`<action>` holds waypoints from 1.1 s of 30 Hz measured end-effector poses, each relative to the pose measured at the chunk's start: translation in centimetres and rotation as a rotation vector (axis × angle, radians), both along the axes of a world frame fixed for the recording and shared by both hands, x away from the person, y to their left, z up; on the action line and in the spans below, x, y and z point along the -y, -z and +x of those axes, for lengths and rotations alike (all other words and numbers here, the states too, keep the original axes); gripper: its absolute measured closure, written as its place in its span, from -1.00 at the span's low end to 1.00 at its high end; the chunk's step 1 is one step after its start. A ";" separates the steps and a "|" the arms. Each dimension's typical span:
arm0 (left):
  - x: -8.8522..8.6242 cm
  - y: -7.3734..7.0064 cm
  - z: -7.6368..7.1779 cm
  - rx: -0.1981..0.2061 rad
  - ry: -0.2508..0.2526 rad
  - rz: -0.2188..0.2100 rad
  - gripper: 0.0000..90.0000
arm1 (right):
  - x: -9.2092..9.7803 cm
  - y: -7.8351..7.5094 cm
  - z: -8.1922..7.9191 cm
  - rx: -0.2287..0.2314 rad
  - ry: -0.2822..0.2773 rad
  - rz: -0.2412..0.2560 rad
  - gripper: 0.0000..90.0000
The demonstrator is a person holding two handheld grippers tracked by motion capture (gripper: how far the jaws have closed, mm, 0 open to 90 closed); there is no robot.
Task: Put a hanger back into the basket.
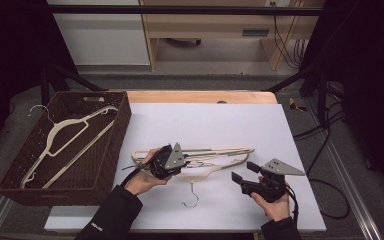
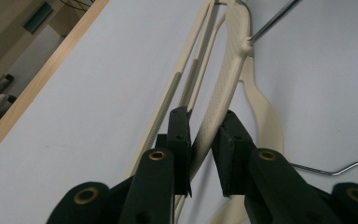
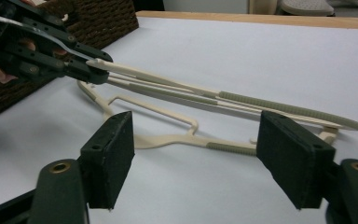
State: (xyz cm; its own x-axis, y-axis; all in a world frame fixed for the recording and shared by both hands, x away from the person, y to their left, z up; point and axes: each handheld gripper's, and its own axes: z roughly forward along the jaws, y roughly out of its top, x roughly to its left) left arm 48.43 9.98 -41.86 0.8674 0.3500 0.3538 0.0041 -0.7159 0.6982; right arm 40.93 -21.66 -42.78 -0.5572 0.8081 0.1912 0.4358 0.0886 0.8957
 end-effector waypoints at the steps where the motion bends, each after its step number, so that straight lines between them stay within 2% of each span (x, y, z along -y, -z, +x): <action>1: 0.0 -0.1 0.2 -0.001 -0.003 0.001 0.72 | 0.2 0.0 0.0 0.007 -0.001 -0.004 -0.43; 4: 0.0 -0.5 0.9 -0.004 -0.014 0.009 0.74 | 0.4 -0.1 -0.1 0.011 0.009 0.006 -0.51; 9: -0.2 -1.0 1.9 -0.011 -0.026 -0.004 0.75 | 0.8 -0.2 -0.2 0.025 0.016 0.004 -0.65; 13: -0.2 -1.3 2.5 -0.019 -0.047 -0.009 0.83 | 1.0 -0.2 -0.2 0.029 0.026 -0.001 -0.68; 15: -0.4 -1.5 2.7 -0.010 -0.060 -0.008 0.89 | 1.0 -0.2 -0.2 0.030 0.029 -0.003 -0.69; 19: -1.2 -2.3 3.0 -0.035 -0.083 -0.058 0.91 | 1.1 -0.2 -0.2 0.032 0.030 -0.009 -0.70; 21: -1.5 -2.4 3.0 -0.023 -0.099 -0.056 0.92 | 1.2 -0.2 -0.2 0.033 0.028 -0.009 -0.70; 26: -2.4 -3.3 2.7 -0.028 -0.134 -0.073 0.92 | 1.4 -0.3 -0.3 0.039 0.035 -0.006 -0.71; 27: -2.4 -3.5 2.4 -0.031 -0.145 -0.103 0.92 | 1.5 -0.4 -0.3 0.041 0.036 -0.006 -0.71; 29: -2.7 -4.2 2.1 -0.040 -0.150 -0.113 0.92 | 1.6 -0.5 -0.4 0.043 0.037 -0.008 -0.72; 30: -2.8 -4.4 1.9 -0.053 -0.162 -0.144 0.92 | 1.7 -0.5 -0.4 0.047 0.034 -0.008 -0.73; 31: -3.0 -4.8 1.7 -0.059 -0.164 -0.142 0.92 | 1.7 -0.6 -0.4 0.047 0.036 -0.009 -0.73; 33: -3.3 -5.4 1.4 -0.077 -0.181 -0.166 0.92 | 1.9 -0.7 -0.5 0.056 0.036 -0.009 -0.75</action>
